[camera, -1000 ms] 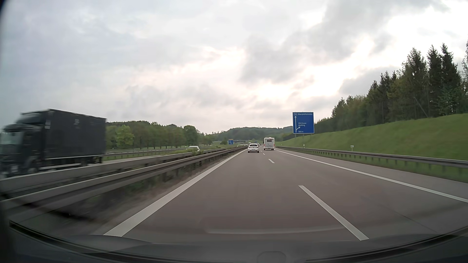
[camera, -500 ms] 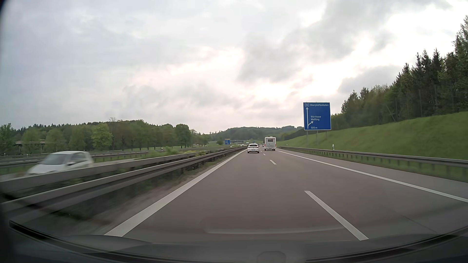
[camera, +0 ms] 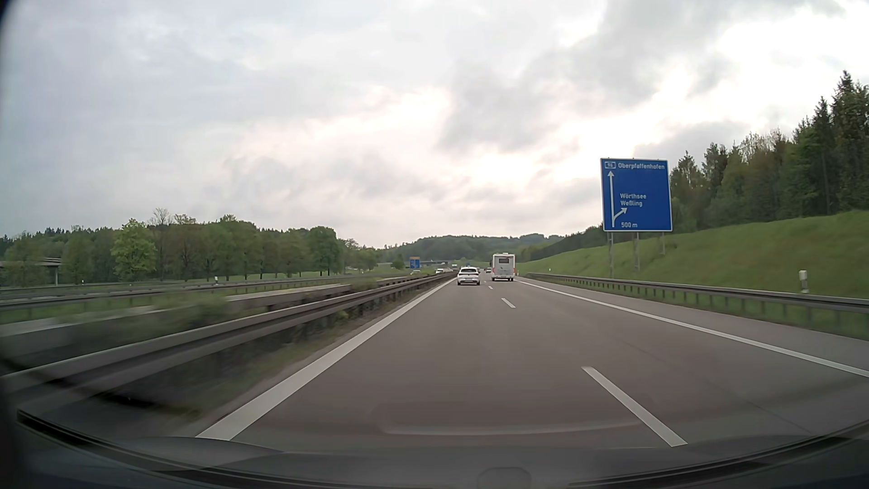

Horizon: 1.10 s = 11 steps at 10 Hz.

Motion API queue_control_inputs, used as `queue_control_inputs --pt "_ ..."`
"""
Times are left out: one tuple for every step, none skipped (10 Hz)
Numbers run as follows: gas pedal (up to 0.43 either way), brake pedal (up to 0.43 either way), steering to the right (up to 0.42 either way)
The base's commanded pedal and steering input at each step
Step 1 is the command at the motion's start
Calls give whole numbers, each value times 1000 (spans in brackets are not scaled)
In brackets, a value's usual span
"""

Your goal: Follow the waypoints while adhering to traffic rules and regulations

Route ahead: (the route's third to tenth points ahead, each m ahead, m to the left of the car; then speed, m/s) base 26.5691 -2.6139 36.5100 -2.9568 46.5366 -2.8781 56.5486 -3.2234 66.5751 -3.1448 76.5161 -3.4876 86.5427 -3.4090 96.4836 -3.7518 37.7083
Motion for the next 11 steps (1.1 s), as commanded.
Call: queue_control_inputs --pt "0 0 3" --pt "0 0 3" --pt "0 0 4" --pt "0 0 3" --pt "0 0 3" --pt "0 0 2" --pt "8 0 2" --pt "47 0 2" --pt "98 0 2" --pt "118 0 2" --pt "150 0 2"
